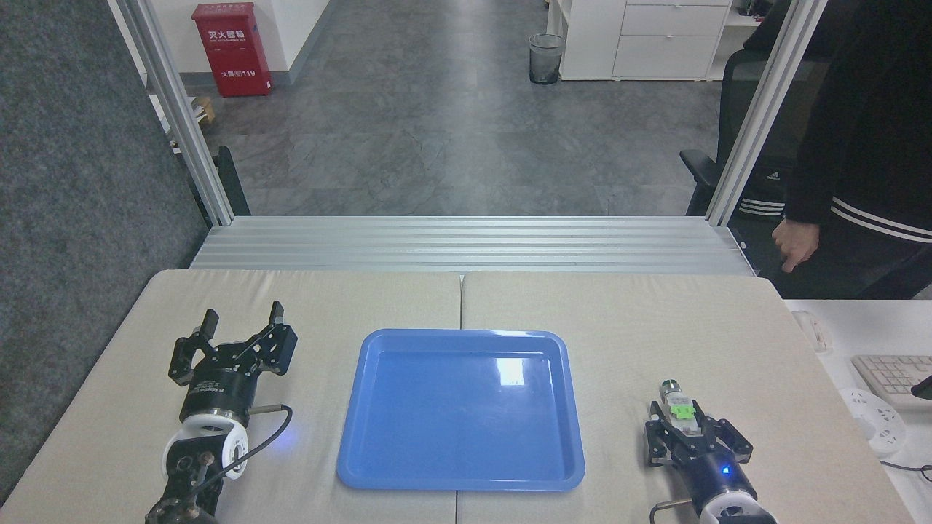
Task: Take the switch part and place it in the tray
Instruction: 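Lower the right gripper onto the green switch part and close it, then lift the switch part and carry it over the blue tray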
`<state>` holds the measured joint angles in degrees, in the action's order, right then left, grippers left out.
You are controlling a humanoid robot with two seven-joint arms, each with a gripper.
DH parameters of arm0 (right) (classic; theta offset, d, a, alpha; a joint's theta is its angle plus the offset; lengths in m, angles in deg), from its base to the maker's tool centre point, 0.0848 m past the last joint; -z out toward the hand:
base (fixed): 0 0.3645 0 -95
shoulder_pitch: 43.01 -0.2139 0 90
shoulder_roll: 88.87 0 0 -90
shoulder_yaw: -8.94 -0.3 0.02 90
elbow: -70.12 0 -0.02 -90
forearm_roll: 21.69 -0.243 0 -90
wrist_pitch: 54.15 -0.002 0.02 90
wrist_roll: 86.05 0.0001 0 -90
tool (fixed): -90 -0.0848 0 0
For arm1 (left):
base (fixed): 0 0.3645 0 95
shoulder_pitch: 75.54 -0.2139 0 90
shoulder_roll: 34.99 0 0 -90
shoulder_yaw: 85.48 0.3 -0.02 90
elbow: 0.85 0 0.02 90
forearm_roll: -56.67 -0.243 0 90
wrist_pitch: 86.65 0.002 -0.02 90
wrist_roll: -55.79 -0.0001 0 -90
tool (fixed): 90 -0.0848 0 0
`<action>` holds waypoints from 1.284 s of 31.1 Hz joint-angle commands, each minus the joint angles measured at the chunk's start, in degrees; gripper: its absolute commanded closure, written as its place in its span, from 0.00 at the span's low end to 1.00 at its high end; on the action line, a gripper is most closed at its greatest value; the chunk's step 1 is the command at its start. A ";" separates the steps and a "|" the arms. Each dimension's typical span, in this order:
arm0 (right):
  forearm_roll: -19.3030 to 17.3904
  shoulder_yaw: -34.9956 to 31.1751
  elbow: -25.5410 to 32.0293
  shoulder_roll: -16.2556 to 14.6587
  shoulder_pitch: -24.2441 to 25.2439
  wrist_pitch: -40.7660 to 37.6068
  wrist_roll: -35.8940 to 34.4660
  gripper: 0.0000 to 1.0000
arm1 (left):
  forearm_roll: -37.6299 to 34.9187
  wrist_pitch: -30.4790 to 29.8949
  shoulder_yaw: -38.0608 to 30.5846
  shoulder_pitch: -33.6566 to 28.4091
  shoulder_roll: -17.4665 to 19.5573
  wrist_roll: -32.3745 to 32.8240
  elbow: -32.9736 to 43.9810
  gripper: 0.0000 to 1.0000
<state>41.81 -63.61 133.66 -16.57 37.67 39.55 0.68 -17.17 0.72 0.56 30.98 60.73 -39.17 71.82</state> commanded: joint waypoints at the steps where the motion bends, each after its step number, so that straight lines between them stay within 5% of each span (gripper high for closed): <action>1: 0.84 1.89 -1.92 0.82 -0.17 0.16 0.28 0.78 | 0.02 0.08 0.01 0.00 -0.01 0.04 0.02 0.00; 3: 0.67 1.19 -1.49 0.74 -0.52 0.08 0.28 0.89 | 0.02 0.17 0.01 0.00 -0.01 0.04 -0.07 0.00; 11: 0.49 -8.04 4.57 1.17 -6.76 2.71 -0.69 0.98 | 0.02 0.17 0.01 0.00 0.08 0.04 -0.07 0.00; 15: 1.10 -7.87 8.96 5.47 -10.71 4.38 -0.86 0.99 | 0.02 0.17 0.01 0.00 -0.01 0.04 0.02 0.00; 26: 14.19 14.09 16.27 22.70 -8.44 12.82 5.73 1.00 | -0.07 0.26 0.01 0.00 -0.01 0.13 0.02 0.00; 32: 15.43 20.69 15.39 23.59 -6.32 12.47 8.44 1.00 | -0.07 0.26 0.01 -0.09 -0.01 0.13 0.02 0.00; 40: 15.70 21.13 8.90 23.41 -5.01 11.85 18.38 1.00 | -0.07 0.44 0.01 -0.09 -0.01 0.22 0.02 0.00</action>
<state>55.46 -52.64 144.58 -0.46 31.28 51.80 14.45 -17.23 1.08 0.56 30.96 60.73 -38.96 71.82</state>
